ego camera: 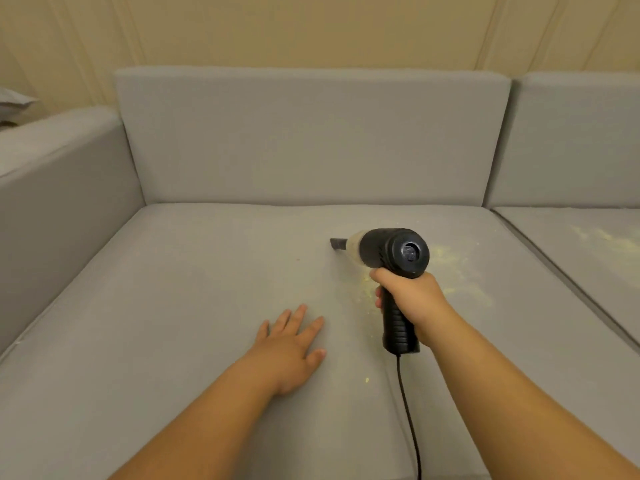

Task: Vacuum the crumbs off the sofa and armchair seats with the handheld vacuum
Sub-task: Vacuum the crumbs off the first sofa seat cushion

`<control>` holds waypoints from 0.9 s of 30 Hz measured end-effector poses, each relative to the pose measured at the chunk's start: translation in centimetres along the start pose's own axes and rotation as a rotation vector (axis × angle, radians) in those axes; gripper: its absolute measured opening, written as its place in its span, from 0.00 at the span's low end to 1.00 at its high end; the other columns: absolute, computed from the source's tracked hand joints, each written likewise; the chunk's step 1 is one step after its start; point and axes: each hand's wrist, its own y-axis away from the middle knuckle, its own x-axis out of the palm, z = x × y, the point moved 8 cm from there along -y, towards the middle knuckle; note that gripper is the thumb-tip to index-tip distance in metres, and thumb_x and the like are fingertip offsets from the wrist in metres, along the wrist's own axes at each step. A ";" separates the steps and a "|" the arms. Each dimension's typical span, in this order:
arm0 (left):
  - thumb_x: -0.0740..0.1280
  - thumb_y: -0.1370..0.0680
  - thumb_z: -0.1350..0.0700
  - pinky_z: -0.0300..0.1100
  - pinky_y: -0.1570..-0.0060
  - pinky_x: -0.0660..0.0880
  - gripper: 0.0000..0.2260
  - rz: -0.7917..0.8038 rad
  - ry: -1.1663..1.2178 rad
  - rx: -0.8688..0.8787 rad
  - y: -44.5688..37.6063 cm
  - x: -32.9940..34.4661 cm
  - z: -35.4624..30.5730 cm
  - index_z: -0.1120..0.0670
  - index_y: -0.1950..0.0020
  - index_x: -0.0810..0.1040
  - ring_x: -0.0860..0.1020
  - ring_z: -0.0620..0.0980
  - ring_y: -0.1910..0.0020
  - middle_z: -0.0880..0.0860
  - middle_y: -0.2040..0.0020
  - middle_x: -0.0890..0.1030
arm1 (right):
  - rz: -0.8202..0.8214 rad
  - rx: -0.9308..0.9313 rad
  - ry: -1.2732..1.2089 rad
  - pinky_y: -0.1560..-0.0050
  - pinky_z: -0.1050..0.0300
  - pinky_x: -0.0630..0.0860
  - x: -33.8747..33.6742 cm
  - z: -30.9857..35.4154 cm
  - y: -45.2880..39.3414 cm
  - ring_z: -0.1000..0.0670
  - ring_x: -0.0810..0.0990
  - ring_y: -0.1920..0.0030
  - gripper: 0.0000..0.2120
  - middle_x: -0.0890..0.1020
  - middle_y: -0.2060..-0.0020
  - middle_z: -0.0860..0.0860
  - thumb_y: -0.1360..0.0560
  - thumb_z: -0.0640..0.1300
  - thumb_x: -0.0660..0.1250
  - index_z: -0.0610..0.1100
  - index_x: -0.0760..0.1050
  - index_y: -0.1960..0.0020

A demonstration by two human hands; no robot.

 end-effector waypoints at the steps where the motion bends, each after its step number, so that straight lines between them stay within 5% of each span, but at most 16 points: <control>1: 0.49 0.15 0.37 0.59 0.20 0.39 0.29 -0.004 0.002 -0.003 -0.2 0.0 0.0 0.37 0.17 0.41 0.38 0.52 0.17 0.47 0.16 0.35 | -0.005 -0.013 0.031 0.49 0.43 0.85 0.5 0.1 -0.1 0.46 0.84 0.64 0.06 0.85 0.64 0.43 0.26 0.43 0.76 0.41 0.82 0.54; 5: 0.50 0.15 0.37 0.62 0.21 0.40 0.29 -0.040 0.019 0.038 -2.9 -1.1 -2.3 0.38 0.16 0.42 0.39 0.52 0.17 0.46 0.16 0.36 | -0.159 -0.069 0.100 0.59 0.52 0.81 -2.2 0.7 -1.3 0.52 0.84 0.68 0.07 0.83 0.65 0.47 0.27 0.43 0.75 0.41 0.81 0.54; 11: 0.50 0.15 0.38 0.66 0.22 0.40 0.28 -0.070 0.015 0.167 -6.1 -1.5 -8.6 0.38 0.16 0.44 0.38 0.50 0.17 0.45 0.16 0.37 | -0.403 -0.043 -0.092 0.54 0.47 0.83 -9.7 1.2 -3.8 0.46 0.84 0.63 0.06 0.84 0.60 0.43 0.26 0.42 0.76 0.46 0.79 0.53; 27: 0.46 0.15 0.37 0.61 0.22 0.36 0.29 -0.105 0.013 0.030 -8.7 -0.3 -5.7 0.39 0.17 0.39 0.36 0.51 0.17 0.47 0.16 0.35 | -0.327 0.016 -0.119 0.48 0.44 0.85 -12.8 1.5 -10.2 0.45 0.84 0.62 0.13 0.85 0.59 0.43 0.25 0.43 0.76 0.41 0.81 0.43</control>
